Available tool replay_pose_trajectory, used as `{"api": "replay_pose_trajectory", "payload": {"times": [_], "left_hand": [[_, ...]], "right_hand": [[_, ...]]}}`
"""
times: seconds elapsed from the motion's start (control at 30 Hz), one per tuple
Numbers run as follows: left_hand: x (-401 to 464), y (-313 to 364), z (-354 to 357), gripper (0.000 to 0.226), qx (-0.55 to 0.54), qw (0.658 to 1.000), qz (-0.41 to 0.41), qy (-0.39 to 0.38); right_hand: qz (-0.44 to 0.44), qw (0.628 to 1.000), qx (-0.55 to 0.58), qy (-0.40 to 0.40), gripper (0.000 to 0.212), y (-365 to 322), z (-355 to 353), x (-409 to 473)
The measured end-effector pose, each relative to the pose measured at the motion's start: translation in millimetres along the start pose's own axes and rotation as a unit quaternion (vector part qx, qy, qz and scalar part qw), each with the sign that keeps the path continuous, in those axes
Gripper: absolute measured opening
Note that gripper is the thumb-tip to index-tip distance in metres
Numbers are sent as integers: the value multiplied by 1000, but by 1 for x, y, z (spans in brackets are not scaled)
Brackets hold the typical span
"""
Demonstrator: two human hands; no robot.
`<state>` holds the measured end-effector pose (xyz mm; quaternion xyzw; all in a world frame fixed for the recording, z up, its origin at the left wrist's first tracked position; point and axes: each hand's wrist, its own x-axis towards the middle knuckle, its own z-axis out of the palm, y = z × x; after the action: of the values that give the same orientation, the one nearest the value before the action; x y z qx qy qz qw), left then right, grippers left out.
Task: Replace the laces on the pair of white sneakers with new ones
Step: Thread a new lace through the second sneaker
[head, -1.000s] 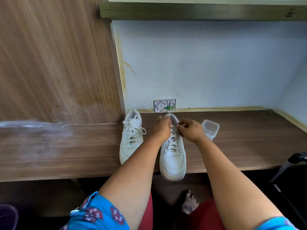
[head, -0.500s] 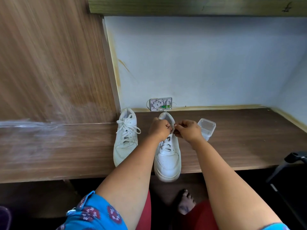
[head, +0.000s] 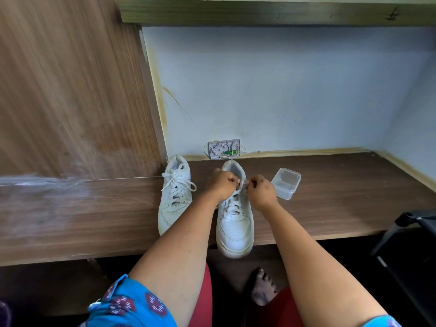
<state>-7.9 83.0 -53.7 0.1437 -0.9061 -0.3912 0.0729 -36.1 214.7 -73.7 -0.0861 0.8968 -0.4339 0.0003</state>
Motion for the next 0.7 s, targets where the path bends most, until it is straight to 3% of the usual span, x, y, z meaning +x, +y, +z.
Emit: {"api": "replay_pose_trajectory", "payload": {"times": [0.07, 0.1, 0.13, 0.2, 0.23, 0.27, 0.33, 0.37, 0.4, 0.5, 0.57, 0.6, 0.63, 0.7], "left_hand": [[0, 0, -1, 15, 23, 1000, 2, -8], [-1, 0, -2, 15, 25, 1000, 2, -10], [-1, 0, -1, 16, 25, 1000, 2, -14], [-3, 1, -1, 17, 38, 999, 7, -20], [-4, 2, -1, 17, 47, 999, 9, -21], [-4, 3, 0, 17, 52, 998, 10, -22], [-3, 3, 0, 15, 55, 998, 10, -24], [-4, 3, 0, 15, 57, 998, 10, -25], [-4, 3, 0, 15, 59, 998, 9, -25], [-4, 1, -1, 19, 60, 998, 11, -30], [-4, 1, -3, 20, 59, 998, 11, -36], [-4, 0, -3, 22, 57, 998, 10, -39], [-4, 0, -3, 24, 55, 998, 10, -41], [-4, 0, -3, 27, 60, 997, 12, -44]], "right_hand": [[69, 995, 58, 51, 24, 0, -8, 6], [133, 974, 153, 97, 25, 0, -16, 9], [190, 935, 269, 131, 24, 0, -24, 10], [275, 781, 543, 145, 24, 2, -39, 7], [283, 741, 595, 128, 23, 1, -41, 4], [275, 789, 540, 99, 20, -2, -39, 3], [168, 956, 239, 30, 23, -4, -29, -2], [98, 992, 84, 5, 31, -5, -25, -5], [36, 999, -6, -19, 34, -3, -20, -6], [-10, 1000, -21, -11, 26, -5, -20, -11], [95, 991, 74, 56, 22, -2, -25, -9], [160, 963, 190, 100, 22, 3, -31, -4], [211, 911, 330, 133, 23, 6, -40, -1], [248, 772, 568, 144, 19, 14, -55, 4]]}}
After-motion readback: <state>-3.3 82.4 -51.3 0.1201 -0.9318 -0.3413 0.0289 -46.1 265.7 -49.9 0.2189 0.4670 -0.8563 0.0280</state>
